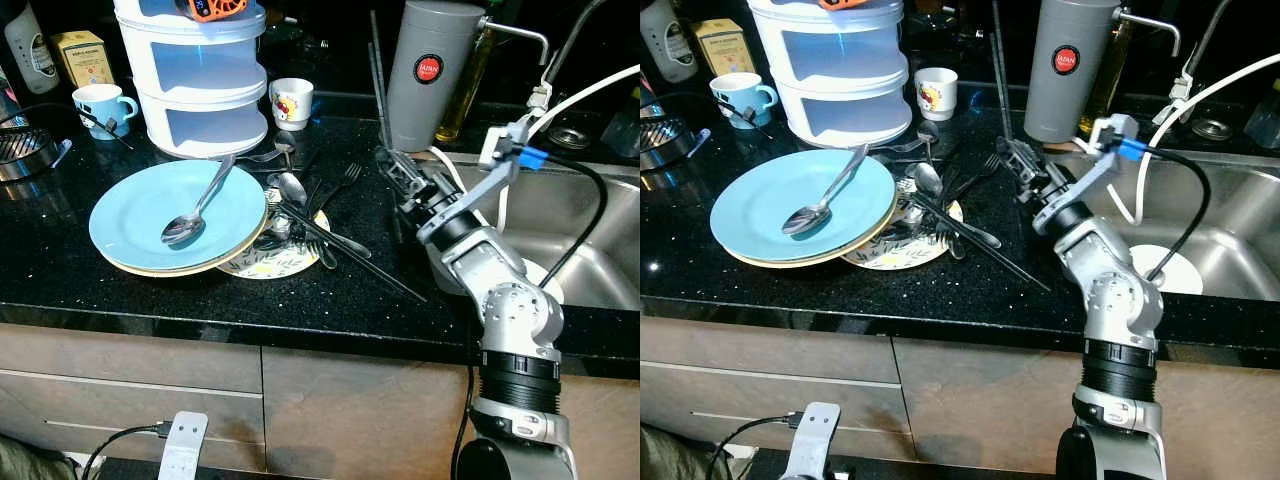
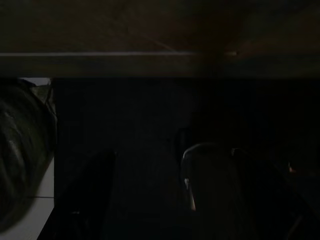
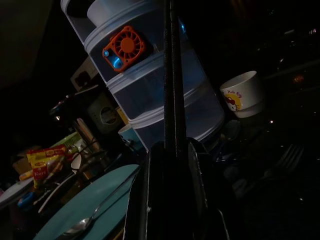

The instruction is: Kitchen organization

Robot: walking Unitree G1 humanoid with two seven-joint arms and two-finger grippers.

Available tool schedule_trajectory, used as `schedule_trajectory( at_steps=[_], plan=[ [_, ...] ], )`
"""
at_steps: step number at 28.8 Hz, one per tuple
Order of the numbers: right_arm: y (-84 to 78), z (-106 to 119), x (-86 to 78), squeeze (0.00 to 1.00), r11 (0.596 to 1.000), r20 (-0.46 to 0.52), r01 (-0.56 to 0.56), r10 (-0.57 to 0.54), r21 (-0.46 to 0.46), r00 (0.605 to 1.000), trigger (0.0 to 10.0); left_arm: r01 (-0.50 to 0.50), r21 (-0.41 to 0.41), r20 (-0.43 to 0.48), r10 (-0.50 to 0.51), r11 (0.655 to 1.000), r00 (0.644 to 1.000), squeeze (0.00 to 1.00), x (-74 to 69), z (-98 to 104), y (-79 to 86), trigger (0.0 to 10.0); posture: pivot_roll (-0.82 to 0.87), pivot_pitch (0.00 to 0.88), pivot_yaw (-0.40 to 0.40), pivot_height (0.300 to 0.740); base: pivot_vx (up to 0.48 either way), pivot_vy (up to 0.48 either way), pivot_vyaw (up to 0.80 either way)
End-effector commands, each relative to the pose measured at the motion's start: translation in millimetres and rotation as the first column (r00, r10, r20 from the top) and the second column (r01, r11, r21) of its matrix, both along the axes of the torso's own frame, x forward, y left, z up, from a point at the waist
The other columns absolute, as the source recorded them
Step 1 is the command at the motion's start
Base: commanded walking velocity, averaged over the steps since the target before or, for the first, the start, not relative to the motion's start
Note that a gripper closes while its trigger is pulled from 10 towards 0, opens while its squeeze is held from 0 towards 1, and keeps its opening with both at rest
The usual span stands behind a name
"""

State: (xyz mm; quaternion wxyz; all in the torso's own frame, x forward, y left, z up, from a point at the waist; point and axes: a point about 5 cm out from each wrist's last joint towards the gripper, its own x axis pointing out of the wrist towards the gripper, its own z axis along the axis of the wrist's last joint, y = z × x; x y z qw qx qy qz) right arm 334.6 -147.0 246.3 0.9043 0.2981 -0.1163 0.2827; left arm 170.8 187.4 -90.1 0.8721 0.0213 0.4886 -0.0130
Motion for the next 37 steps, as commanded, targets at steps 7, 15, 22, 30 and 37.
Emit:
schedule_trajectory(
  at_steps=[7,15,22,30,37],
  plan=[
    [-2.1,3.3,-1.6,0.0,0.999,0.024,0.031,-0.031,0.02,0.999,10.0,-0.1,-0.05,0.051,0.102,0.994,0.993,0.0,11.7,6.9,9.1,10.0,-0.01,0.0,-0.006,0.74,0.0,0.0,0.0],
    [-2.9,4.4,-0.4,0.0,0.999,0.027,0.038,-0.039,0.008,0.999,10.0,-0.111,-0.113,0.061,0.119,0.987,0.991,0.0,16.8,9.3,7.0,10.0,-0.01,0.0,-0.012,0.74,0.0,0.0,0.0],
    [-3.8,6.4,1.6,0.0,0.998,0.031,0.051,-0.05,-0.024,0.998,10.0,-0.123,-0.152,0.06,0.134,0.981,0.989,0.0,21.1,10.3,-1.3,10.0,-0.01,0.0,-0.016,0.74,0.0,-0.261,0.0],
    [-10.7,3.8,5.7,0.0,0.986,0.029,0.115,-0.112,-0.121,0.993,10.0,-0.127,-0.171,0.037,0.135,0.977,0.99,0.0,19.2,9.0,-2.4,10.0,0.0,0.0,-0.014,0.74,0.0,-0.452,0.0],
    [-16.9,5.0,8.0,0.0,0.978,0.037,0.146,-0.142,-0.146,0.989,10.0,-0.049,-0.136,-0.071,0.04,0.99,0.997,0.0,4.6,0.7,-8.3,10.0,-0.01,0.0,-0.013,0.74,0.0,-0.042,0.0]
  ],
)
